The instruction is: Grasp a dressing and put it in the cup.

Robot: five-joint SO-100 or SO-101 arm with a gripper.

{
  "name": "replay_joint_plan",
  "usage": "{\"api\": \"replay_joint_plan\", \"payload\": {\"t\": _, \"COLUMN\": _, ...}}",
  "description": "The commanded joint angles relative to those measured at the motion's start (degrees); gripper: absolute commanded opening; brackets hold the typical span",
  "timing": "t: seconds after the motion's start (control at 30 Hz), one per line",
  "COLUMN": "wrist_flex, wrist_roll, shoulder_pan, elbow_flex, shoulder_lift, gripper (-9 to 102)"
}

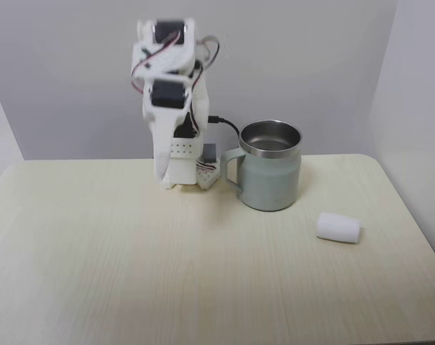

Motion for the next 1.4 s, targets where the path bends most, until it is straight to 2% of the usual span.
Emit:
{"api": "replay_joint_plan", "payload": {"t": 0.0, "wrist_flex": 6.0, "wrist_roll": -2.5, "shoulder_pan": -1.5, "elbow_flex": 19.5, "shoulder_lift": 12.1, "gripper": 0}}
{"api": "replay_joint_plan", "payload": {"t": 0.23, "wrist_flex": 16.4, "wrist_roll": -9.8, "shoulder_pan": -9.5, "elbow_flex": 43.6, "shoulder_lift": 25.8, "gripper": 0}}
{"api": "replay_joint_plan", "payload": {"t": 0.57, "wrist_flex": 36.8, "wrist_roll": -22.9, "shoulder_pan": -25.4, "elbow_flex": 75.7, "shoulder_lift": 52.0, "gripper": 3}}
{"api": "replay_joint_plan", "payload": {"t": 1.0, "wrist_flex": 38.1, "wrist_roll": -44.7, "shoulder_pan": -45.4, "elbow_flex": 67.5, "shoulder_lift": 59.9, "gripper": 11}}
{"api": "replay_joint_plan", "payload": {"t": 1.37, "wrist_flex": 38.1, "wrist_roll": -56.6, "shoulder_pan": -53.3, "elbow_flex": 67.1, "shoulder_lift": 75.8, "gripper": 15}}
